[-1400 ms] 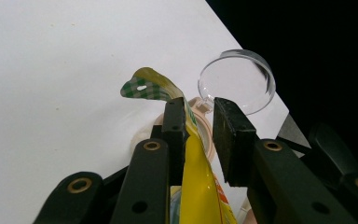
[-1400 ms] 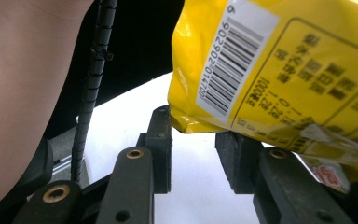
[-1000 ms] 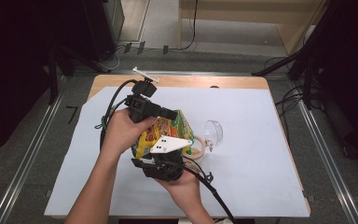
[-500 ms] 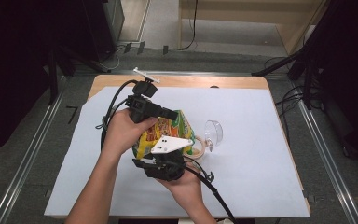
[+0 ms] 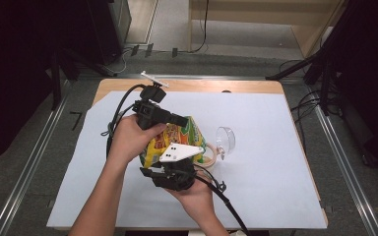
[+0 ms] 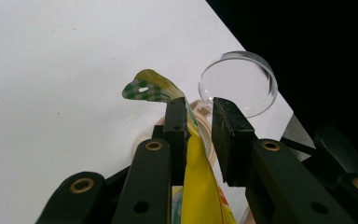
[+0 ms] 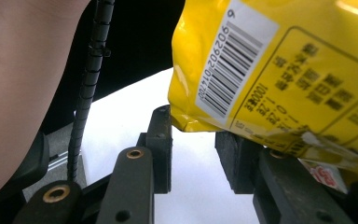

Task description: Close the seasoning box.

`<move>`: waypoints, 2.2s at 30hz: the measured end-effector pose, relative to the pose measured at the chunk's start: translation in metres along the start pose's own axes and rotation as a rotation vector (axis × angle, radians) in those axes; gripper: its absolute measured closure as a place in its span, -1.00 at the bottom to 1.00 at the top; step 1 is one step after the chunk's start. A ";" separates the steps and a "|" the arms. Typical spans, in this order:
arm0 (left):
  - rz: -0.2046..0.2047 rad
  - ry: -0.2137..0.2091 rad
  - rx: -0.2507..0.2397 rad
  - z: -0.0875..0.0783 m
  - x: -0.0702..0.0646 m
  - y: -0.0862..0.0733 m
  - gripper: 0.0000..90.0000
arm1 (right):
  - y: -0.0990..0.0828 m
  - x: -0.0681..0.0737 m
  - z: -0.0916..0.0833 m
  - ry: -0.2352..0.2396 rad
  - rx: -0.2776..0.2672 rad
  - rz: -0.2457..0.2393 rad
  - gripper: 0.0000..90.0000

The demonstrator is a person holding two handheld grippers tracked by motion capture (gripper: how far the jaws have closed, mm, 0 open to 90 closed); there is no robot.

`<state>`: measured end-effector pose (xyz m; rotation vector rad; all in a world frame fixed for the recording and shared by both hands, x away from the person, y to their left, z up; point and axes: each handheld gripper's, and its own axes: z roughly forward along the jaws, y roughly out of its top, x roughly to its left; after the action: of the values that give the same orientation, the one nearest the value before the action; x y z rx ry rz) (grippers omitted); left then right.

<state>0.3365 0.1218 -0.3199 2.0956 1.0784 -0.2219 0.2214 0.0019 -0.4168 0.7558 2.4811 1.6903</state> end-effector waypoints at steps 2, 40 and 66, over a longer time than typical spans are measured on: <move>0.000 0.001 0.000 0.000 0.000 0.000 0.69 | 0.000 0.000 0.000 0.000 0.000 0.000 0.52; -0.011 -0.018 0.008 0.001 0.002 0.000 0.69 | 0.000 0.001 0.000 -0.005 0.002 -0.003 0.53; -0.012 -0.018 0.009 0.001 0.002 0.000 0.69 | 0.000 0.001 0.000 -0.003 0.003 -0.002 0.53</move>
<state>0.3380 0.1227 -0.3216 2.0922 1.0809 -0.2520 0.2201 0.0023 -0.4167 0.7556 2.4816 1.6842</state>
